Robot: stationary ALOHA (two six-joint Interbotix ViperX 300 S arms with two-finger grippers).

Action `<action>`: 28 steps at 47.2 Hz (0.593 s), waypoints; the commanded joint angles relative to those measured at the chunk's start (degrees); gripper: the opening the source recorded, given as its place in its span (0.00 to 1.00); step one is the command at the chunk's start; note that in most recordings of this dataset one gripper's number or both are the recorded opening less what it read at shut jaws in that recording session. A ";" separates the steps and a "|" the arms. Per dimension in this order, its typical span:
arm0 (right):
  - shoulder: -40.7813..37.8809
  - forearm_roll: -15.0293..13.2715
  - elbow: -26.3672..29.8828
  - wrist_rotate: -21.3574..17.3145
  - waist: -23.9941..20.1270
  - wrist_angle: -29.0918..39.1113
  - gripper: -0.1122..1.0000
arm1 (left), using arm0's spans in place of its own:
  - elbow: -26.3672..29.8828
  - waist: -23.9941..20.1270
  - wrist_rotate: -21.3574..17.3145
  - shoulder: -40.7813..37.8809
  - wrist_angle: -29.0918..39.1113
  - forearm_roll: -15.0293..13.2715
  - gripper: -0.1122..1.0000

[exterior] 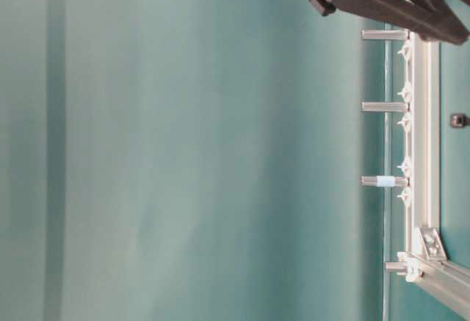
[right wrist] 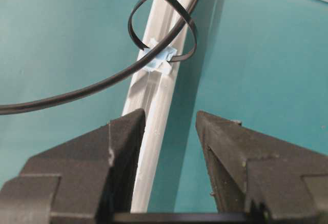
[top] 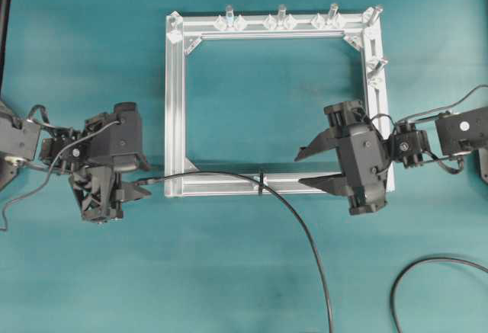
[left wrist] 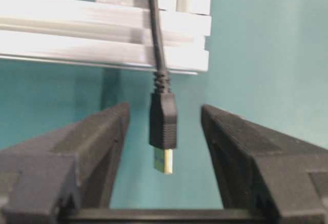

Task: Insert the wire through the string loop located in the center.
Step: 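Open the left gripper, releasing the plug, and back both grippers away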

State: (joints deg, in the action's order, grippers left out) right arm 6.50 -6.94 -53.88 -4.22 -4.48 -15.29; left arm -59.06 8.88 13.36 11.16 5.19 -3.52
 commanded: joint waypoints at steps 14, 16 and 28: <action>4.04 -0.09 0.26 -0.09 0.00 0.97 0.54 | 2.02 0.26 -1.49 7.29 4.31 0.35 0.63; 4.66 -0.09 0.26 -0.09 0.00 1.76 0.54 | 2.02 0.18 -1.76 8.53 5.10 0.35 0.63; 9.14 -0.09 0.26 0.00 0.00 5.27 0.54 | 1.93 -1.05 -4.66 15.73 9.14 0.35 0.62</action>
State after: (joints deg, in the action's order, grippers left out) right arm 13.45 -6.94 -54.05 -4.22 -4.48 -10.37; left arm -58.18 8.44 9.84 24.87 13.97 -3.34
